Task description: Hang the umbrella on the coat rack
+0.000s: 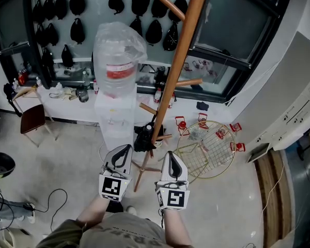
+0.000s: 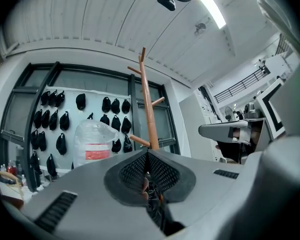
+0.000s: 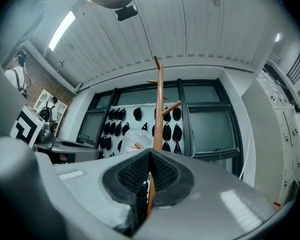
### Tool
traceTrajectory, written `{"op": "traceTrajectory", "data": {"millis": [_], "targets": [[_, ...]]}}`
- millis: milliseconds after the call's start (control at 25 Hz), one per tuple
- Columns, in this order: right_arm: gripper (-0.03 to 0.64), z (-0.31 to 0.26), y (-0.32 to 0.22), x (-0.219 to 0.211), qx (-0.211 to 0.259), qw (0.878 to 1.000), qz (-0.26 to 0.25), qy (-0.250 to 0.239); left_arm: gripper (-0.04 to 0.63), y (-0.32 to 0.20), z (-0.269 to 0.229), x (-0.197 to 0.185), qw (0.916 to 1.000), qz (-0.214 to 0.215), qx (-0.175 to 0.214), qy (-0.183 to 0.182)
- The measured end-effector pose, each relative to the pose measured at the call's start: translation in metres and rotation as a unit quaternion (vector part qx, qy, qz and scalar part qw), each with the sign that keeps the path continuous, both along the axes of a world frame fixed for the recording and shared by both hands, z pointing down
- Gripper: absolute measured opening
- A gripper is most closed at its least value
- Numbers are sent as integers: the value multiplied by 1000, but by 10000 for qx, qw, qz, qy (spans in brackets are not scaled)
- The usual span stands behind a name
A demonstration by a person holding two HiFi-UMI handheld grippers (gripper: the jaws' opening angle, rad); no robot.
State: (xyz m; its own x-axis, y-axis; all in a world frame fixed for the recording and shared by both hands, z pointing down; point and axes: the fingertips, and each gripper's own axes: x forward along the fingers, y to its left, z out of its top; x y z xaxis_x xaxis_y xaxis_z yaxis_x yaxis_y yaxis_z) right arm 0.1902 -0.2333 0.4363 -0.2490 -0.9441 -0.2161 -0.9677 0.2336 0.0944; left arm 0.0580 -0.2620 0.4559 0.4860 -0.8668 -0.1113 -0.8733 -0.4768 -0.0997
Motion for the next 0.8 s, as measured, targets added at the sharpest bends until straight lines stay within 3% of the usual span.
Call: {"op": "traceTrajectory", "data": {"millis": [160, 440, 800], "targets": [[-2, -3, -2, 1, 19, 10000, -35, -11, 9, -1, 4, 1, 10000, -15, -78, -50], [-2, -7, -4, 1, 55, 10000, -73, -8, 9, -1, -6, 5, 9999, 7, 119, -106], [-2, -7, -8, 3, 86, 9999, -75, 30, 9, -7, 0, 5, 9999, -56, -27, -145]]}}
